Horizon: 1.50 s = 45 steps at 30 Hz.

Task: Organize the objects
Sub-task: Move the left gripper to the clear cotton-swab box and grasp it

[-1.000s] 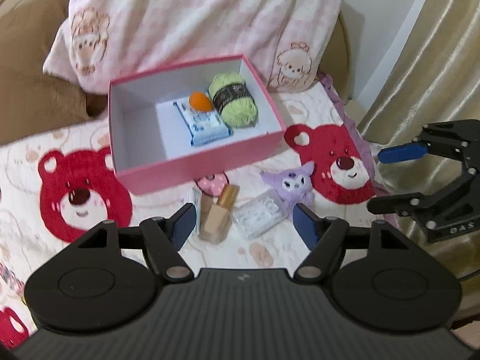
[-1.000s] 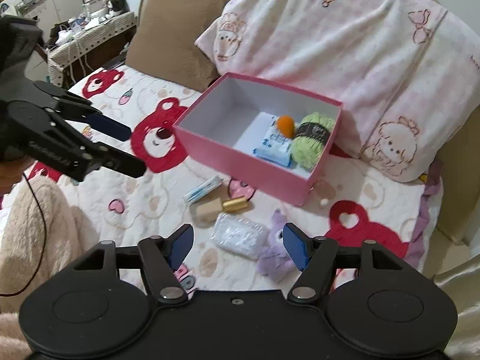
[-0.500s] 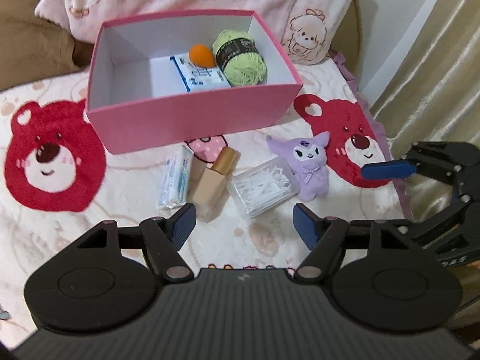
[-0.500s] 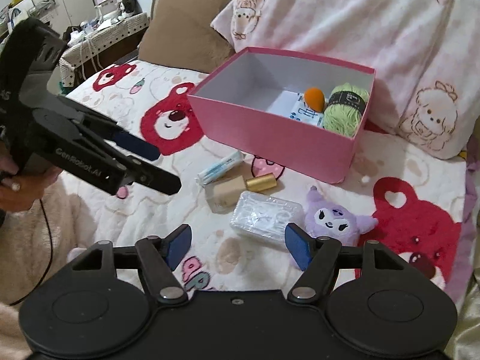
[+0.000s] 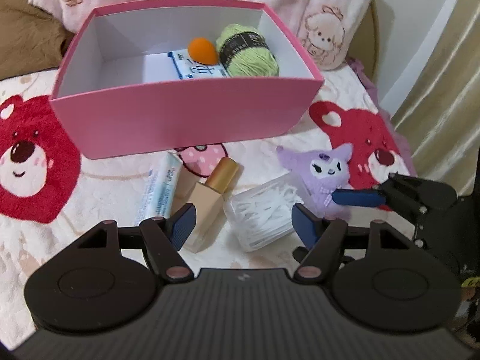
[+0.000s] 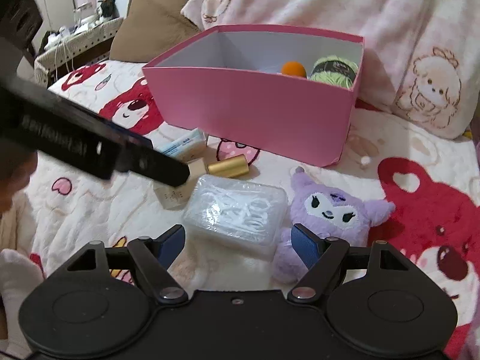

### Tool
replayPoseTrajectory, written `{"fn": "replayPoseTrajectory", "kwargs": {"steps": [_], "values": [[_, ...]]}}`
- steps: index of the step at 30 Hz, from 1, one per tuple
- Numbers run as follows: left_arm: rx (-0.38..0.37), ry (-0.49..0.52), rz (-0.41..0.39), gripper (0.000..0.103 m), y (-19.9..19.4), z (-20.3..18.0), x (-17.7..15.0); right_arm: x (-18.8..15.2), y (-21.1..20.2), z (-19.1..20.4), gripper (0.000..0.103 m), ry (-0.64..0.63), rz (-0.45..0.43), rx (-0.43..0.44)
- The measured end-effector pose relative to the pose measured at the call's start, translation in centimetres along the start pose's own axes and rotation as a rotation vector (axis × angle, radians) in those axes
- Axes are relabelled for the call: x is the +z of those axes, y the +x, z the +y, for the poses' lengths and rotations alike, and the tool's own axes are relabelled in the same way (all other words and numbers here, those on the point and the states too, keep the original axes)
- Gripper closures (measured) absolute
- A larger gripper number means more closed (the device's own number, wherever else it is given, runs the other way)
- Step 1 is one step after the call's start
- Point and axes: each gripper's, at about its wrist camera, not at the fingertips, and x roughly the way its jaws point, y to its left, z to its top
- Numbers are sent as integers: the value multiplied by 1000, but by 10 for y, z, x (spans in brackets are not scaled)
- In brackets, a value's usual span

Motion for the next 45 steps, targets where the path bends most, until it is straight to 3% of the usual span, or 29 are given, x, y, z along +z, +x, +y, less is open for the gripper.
{"fn": "replayPoseTrajectory", "kwargs": {"steps": [5,9,11,13,20,24,28,32,37,45], "values": [[29,69,33,38,20,-14,-9,-5,5,0,22,16,-12,8],[11,-2,24,42,30,-6,-11,-9,13,2,22,10,-17,-2],[-5,-25,45,57,36,-3,-13,-10,17,8,21,-30,-21,-21],[-95,-101,86,63,44,6,-16,-9,22,12,19,-39,-7,-19],[-143,-228,78,64,39,18,-28,-7,22,19,18,14,3,-26],[-124,-221,93,64,27,16,-38,-16,16,24,14,48,28,29],[-141,-324,116,64,30,32,-45,-26,18,29,10,67,0,52],[-54,-281,44,61,35,31,-48,-26,30,23,9,154,1,54],[-100,-293,32,62,44,31,-47,-28,41,28,7,182,-8,15],[-80,-216,15,62,31,17,-47,-24,31,42,7,128,6,-41]]}}
